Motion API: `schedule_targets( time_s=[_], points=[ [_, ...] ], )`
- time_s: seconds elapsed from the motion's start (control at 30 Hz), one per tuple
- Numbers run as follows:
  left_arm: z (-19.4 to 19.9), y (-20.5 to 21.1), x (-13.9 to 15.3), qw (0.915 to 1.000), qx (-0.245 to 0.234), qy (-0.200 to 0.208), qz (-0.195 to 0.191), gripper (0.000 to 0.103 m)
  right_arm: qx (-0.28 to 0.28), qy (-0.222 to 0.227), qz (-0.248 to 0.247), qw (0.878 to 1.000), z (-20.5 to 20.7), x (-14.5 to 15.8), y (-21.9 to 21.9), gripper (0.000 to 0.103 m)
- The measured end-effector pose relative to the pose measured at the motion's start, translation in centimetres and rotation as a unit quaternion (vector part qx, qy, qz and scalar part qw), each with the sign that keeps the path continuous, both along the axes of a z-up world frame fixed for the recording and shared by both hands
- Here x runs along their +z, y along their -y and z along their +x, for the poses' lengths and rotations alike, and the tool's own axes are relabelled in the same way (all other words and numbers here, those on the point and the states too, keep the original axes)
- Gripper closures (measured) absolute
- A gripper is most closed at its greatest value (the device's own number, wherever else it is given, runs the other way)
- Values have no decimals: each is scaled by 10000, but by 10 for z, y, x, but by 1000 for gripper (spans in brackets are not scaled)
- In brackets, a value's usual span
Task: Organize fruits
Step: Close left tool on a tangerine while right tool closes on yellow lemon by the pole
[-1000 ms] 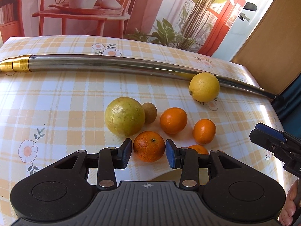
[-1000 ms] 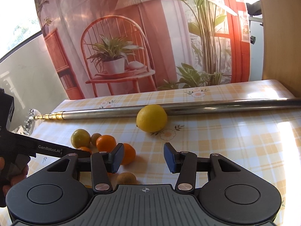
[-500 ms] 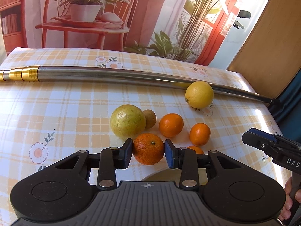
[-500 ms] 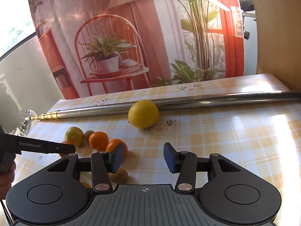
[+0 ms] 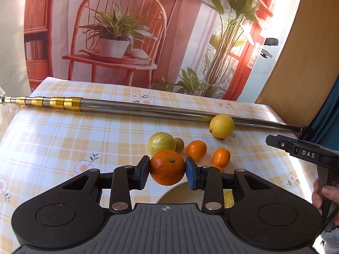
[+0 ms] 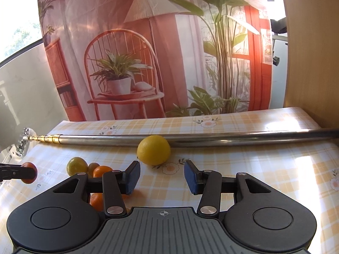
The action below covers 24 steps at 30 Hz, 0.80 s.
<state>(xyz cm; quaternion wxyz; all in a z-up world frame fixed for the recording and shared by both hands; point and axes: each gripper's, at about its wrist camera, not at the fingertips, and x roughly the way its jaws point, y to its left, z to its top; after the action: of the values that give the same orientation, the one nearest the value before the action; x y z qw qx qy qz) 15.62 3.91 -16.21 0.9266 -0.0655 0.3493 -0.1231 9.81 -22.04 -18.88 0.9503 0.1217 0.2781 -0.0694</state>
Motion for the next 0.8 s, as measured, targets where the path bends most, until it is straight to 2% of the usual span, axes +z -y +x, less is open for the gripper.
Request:
schedule_targets(
  time_s=[0.2, 0.53, 0.67, 0.8],
  points=[
    [-5, -2, 5, 9999, 113, 114, 1, 65, 59, 185, -205, 9996, 18, 9, 13, 60],
    [-6, -2, -6, 10000, 33, -7, 93, 65, 324, 57, -223, 9992, 49, -2, 9, 59],
    [-5, -2, -9, 10000, 6, -6, 75, 65, 400, -79, -159, 9990, 70, -13, 9, 47],
    [-3, -4, -12, 10000, 60, -34, 58, 65, 497, -271, -117, 9983, 93, -25, 8, 46]
  ],
)
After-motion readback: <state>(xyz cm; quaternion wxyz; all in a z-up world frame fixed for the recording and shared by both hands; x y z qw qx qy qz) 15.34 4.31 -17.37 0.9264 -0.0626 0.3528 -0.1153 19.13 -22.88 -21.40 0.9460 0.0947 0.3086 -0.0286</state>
